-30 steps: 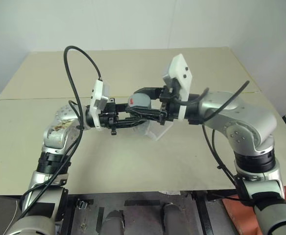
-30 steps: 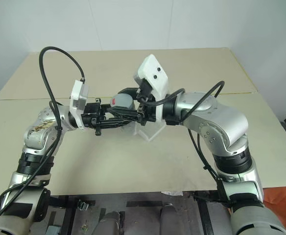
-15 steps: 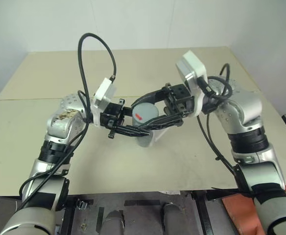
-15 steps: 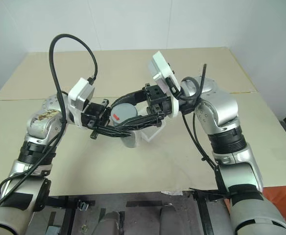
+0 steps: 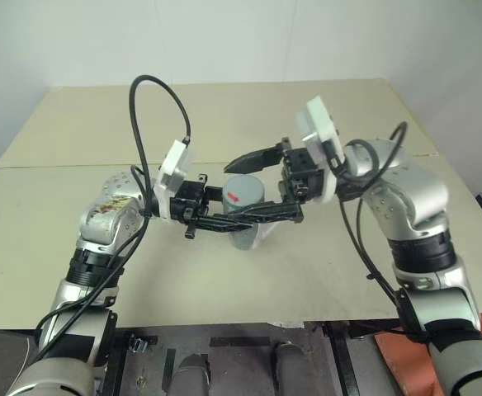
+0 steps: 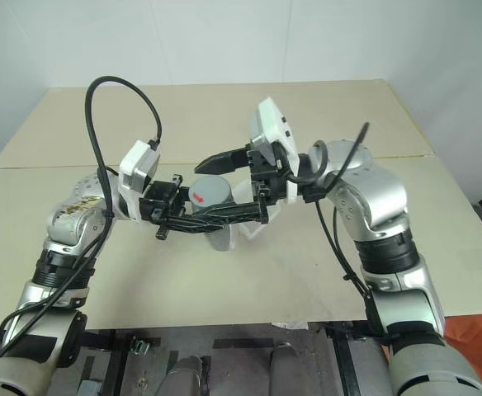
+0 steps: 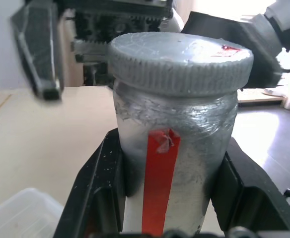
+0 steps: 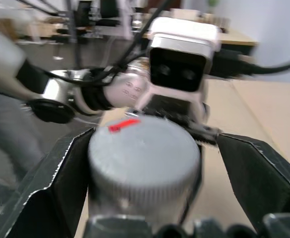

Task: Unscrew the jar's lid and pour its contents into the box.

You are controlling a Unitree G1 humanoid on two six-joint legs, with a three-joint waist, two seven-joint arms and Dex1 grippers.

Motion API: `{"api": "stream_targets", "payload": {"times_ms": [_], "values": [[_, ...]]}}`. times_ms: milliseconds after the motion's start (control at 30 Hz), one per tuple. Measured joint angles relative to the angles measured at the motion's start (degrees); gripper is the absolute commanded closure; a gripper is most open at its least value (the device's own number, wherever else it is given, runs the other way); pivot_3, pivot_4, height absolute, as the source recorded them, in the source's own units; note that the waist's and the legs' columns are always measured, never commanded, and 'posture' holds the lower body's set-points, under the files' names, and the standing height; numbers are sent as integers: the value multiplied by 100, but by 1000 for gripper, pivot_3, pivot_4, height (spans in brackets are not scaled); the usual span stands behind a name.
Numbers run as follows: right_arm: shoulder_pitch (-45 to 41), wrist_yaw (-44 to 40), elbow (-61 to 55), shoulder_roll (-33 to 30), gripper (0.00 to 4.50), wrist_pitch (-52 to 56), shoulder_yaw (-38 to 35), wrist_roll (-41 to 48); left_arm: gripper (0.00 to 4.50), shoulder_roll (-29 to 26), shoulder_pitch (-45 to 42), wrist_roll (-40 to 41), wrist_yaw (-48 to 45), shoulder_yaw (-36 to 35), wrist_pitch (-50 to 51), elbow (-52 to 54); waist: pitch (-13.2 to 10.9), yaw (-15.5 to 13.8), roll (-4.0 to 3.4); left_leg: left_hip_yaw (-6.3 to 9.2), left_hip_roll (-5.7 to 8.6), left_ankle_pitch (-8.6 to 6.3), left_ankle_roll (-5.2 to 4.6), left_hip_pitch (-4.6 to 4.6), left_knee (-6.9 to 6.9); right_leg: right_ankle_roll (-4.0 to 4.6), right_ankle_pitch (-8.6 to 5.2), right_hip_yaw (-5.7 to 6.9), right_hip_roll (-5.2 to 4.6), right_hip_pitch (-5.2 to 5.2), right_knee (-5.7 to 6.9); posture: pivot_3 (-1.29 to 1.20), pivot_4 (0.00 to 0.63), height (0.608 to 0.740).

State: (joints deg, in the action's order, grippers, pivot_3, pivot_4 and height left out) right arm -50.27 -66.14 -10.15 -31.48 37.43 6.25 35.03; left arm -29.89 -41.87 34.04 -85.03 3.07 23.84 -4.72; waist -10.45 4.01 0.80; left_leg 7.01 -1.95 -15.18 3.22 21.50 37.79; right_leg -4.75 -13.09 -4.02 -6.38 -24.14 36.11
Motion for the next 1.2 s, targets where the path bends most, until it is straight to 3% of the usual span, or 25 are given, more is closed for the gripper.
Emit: {"api": "stream_targets", "payload": {"times_ms": [267, 500, 833, 1200], "values": [[630, 987, -853, -491, 37, 674, -648, 132, 2616, 95, 181, -56, 963, -231, 7, 0, 0, 9, 0, -1, 0, -1, -2, -1, 0, 0, 0, -1, 0, -1, -2, 0, 150, 740], [996, 2274, -1782, -189, 37, 1181, -932, 402, 2616, 79, 286, -124, 1305, -217, 14, 163, 0, 1, 0, -1, 0, -1, -2, -1, -1, 1, 0, -1, 0, 0, -2, 0, 150, 740], [563, 2934, -2058, 255, 37, 1534, -348, 547, 2616, 57, 290, -248, 1232, -107, 4, 156, 0, 1, 0, 0, 0, -1, -2, -1, -2, 2, -1, -1, 0, 0, -3, 0, 150, 740], [110, 3398, -1272, 747, 37, 1534, 114, 53, 2616, 61, 222, -247, 1202, -92, -4, 153, -1, 1, -1, 0, 0, -1, -2, 1, -2, 2, -1, 0, 0, -2, -2, 0, 150, 740]]}}
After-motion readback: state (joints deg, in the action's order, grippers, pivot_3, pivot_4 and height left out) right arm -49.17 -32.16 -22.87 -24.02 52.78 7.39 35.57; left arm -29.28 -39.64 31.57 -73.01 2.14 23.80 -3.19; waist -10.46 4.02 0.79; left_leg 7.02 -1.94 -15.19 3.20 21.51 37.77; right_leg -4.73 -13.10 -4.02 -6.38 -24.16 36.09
